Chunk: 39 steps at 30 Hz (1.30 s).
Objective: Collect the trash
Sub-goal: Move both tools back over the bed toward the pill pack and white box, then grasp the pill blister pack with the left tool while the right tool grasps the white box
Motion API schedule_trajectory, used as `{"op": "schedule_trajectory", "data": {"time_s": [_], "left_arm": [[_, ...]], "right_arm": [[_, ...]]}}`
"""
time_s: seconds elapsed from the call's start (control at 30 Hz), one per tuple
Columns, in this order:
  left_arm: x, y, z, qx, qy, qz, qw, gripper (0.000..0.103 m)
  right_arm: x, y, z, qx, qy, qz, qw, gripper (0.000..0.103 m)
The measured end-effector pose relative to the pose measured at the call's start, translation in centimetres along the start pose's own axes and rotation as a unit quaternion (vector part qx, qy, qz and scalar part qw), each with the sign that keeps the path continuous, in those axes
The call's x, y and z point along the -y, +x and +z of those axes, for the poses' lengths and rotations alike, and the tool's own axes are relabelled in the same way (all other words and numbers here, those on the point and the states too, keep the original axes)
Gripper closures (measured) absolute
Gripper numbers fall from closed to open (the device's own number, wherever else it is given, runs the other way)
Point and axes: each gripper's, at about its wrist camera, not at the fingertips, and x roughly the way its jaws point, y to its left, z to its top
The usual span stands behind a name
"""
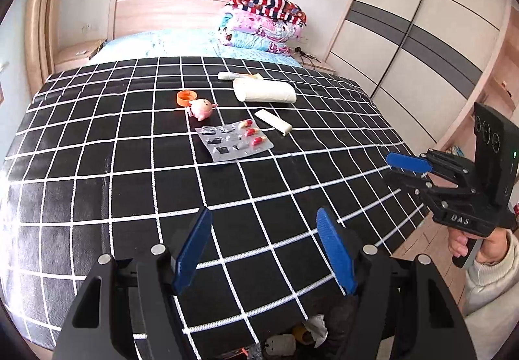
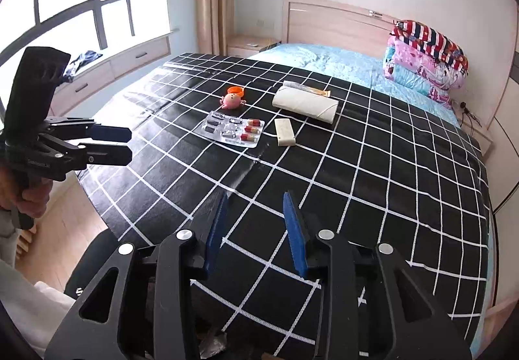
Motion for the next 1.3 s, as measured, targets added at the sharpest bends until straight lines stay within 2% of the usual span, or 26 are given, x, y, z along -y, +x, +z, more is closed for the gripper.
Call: {"op": "schedule_trajectory", "data": {"time_s": [0.27,0.53,0.73,0.97,1.03,1.27,1.3], "left_arm": [[-1.7,2.4,2.0,-0.001,-0.019,0.003,0.9998,0.038],[-3.6,5.3,4.0,-0.019,-0.042,0.018,0.9988,0.038],[-4.0,6.7,5.0,-0.016,-0.041,0.029,0.9986,0.039],[-4.3,8.2,5.4,-0.026,-0.046,0.023,0.9983,0.04],[-4.3,8.6,5.3,-0.032,-0.044,0.024,0.9982,0.05],[-4.1,9.4,5.1,-0.029,-0.036,0.029,0.9985,0.06],[-4.1,9.5,5.1,-0.029,-0.037,0.031,0.9984,0.065]], "right_arm": [[1.0,3.0,2.0,-0.006,-0.002,0.0,1.0,0.062],[1.6,6.5,4.0,-0.015,-0.009,-0.006,1.0,0.062],[2.4,9.1,4.8,-0.029,-0.006,-0.01,1.0,0.062],[2.8,11.4,5.1,-0.042,-0.01,-0.012,0.999,0.062],[2.9,11.8,5.2,-0.044,-0.009,-0.011,0.999,0.062],[2.5,12.6,5.4,-0.047,-0.014,-0.022,0.999,0.062],[2.5,12.7,5.5,-0.047,-0.012,-0.023,0.999,0.062]]}}
